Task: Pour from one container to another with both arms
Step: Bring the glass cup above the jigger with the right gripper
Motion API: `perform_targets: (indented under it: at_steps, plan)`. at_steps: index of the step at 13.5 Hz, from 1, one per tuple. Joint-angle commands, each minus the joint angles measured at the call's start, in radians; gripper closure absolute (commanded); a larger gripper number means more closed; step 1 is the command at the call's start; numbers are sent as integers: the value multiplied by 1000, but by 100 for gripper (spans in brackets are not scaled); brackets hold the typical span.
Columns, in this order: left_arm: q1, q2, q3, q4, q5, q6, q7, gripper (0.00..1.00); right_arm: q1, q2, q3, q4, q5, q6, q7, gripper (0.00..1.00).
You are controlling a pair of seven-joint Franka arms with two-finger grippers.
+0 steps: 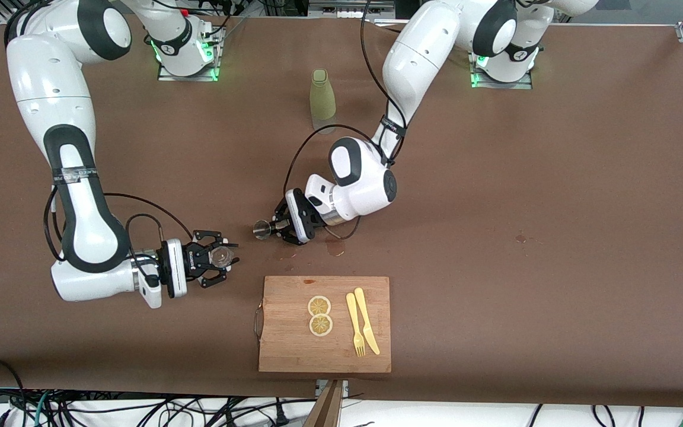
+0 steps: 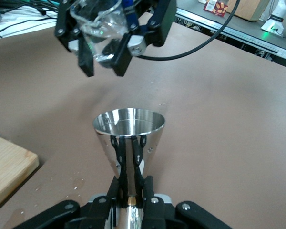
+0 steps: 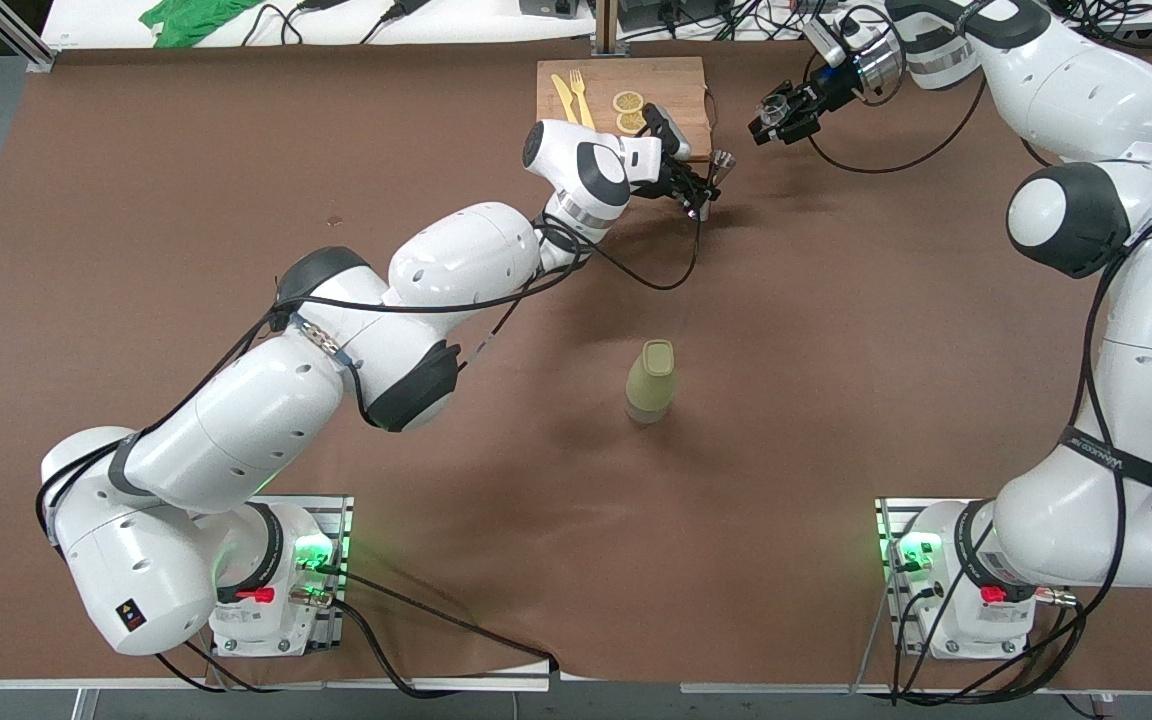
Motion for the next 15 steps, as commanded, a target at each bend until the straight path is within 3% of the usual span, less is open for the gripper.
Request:
perform_targets:
  at_steps: [1, 15]
  plan:
    - [-16, 40, 42, 68, -18, 13, -45, 100, -4, -15, 30, 12, -65, -19, 63, 63]
    - [-27, 54, 40, 79, -23, 40, -45, 100, 5, -14, 68, 27, -220, -26, 178, 62]
